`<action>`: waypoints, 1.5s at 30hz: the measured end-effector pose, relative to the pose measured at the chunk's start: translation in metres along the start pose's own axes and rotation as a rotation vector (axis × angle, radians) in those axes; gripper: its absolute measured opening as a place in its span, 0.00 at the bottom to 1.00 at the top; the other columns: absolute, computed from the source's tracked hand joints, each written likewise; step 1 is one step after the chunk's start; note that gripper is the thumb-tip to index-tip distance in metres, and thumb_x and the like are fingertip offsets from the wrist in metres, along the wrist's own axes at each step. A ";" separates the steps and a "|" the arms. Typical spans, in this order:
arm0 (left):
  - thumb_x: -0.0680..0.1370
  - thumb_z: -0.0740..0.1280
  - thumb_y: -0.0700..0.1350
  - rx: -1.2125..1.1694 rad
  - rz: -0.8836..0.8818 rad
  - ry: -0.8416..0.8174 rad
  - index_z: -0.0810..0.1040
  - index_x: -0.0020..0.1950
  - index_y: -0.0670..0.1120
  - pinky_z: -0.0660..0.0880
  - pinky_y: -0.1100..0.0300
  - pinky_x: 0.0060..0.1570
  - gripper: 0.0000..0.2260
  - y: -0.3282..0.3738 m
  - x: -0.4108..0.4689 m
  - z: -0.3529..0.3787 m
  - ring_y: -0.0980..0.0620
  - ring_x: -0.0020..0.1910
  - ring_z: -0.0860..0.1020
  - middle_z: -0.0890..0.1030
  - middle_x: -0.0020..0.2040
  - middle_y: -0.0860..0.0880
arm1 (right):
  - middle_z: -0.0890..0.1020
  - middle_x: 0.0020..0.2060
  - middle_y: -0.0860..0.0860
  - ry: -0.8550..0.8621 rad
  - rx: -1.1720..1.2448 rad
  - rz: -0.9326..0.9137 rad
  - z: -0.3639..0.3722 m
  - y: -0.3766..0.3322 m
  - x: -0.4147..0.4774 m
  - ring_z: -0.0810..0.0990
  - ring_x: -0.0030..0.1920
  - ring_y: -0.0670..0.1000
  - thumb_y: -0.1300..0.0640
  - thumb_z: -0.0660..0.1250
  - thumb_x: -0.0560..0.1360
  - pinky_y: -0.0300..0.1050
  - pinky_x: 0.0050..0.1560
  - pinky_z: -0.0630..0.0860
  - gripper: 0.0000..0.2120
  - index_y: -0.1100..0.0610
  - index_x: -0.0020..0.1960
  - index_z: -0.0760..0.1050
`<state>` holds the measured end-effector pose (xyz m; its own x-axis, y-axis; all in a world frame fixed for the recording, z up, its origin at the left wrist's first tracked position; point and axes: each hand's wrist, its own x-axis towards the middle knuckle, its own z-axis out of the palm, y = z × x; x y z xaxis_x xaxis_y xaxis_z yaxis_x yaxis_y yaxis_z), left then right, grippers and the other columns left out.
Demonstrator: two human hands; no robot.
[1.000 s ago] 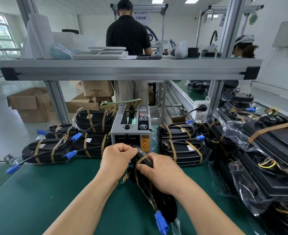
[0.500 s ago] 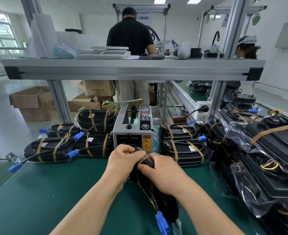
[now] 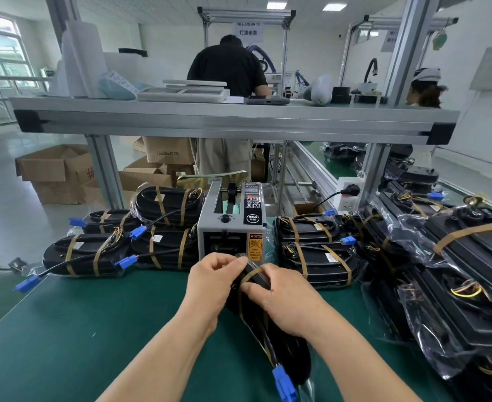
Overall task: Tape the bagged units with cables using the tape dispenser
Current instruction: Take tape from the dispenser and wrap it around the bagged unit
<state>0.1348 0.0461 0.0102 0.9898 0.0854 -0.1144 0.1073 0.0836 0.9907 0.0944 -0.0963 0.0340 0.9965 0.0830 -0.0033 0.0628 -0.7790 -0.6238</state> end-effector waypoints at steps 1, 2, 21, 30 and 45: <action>0.72 0.77 0.47 0.006 0.017 -0.005 0.83 0.43 0.47 0.74 0.64 0.27 0.06 -0.001 -0.003 0.001 0.57 0.29 0.79 0.82 0.34 0.50 | 0.81 0.48 0.47 0.002 -0.003 0.000 0.000 0.000 0.000 0.80 0.49 0.49 0.37 0.63 0.77 0.49 0.53 0.78 0.18 0.49 0.57 0.75; 0.72 0.77 0.46 0.001 0.021 -0.013 0.82 0.46 0.47 0.75 0.65 0.29 0.07 -0.002 -0.005 0.001 0.57 0.30 0.79 0.82 0.35 0.50 | 0.81 0.48 0.47 0.003 -0.007 0.001 0.000 0.000 0.001 0.80 0.49 0.49 0.37 0.63 0.77 0.48 0.53 0.78 0.18 0.49 0.57 0.75; 0.80 0.66 0.47 -0.120 -0.066 0.125 0.82 0.49 0.45 0.74 0.59 0.43 0.07 -0.007 -0.006 -0.034 0.54 0.38 0.78 0.81 0.38 0.52 | 0.79 0.33 0.48 -0.239 0.034 0.153 -0.019 -0.036 0.045 0.78 0.33 0.47 0.44 0.77 0.66 0.40 0.34 0.73 0.15 0.54 0.41 0.77; 0.73 0.75 0.39 0.235 0.398 -0.164 0.81 0.54 0.57 0.76 0.65 0.51 0.15 0.041 -0.027 -0.034 0.59 0.49 0.80 0.83 0.52 0.57 | 0.85 0.54 0.60 -0.140 0.737 -0.140 -0.063 -0.008 -0.009 0.84 0.50 0.54 0.62 0.72 0.61 0.51 0.58 0.79 0.26 0.53 0.59 0.81; 0.72 0.75 0.35 0.530 0.706 -0.368 0.86 0.45 0.49 0.73 0.69 0.51 0.09 0.056 -0.034 -0.023 0.56 0.50 0.80 0.82 0.47 0.56 | 0.87 0.50 0.57 0.022 0.951 -0.183 -0.041 0.030 -0.031 0.85 0.49 0.54 0.51 0.74 0.61 0.42 0.47 0.80 0.22 0.51 0.55 0.84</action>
<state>0.1050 0.0705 0.0676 0.8004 -0.3810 0.4629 -0.5863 -0.3361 0.7371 0.0671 -0.1476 0.0470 0.9771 0.1336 0.1654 0.1567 0.0735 -0.9849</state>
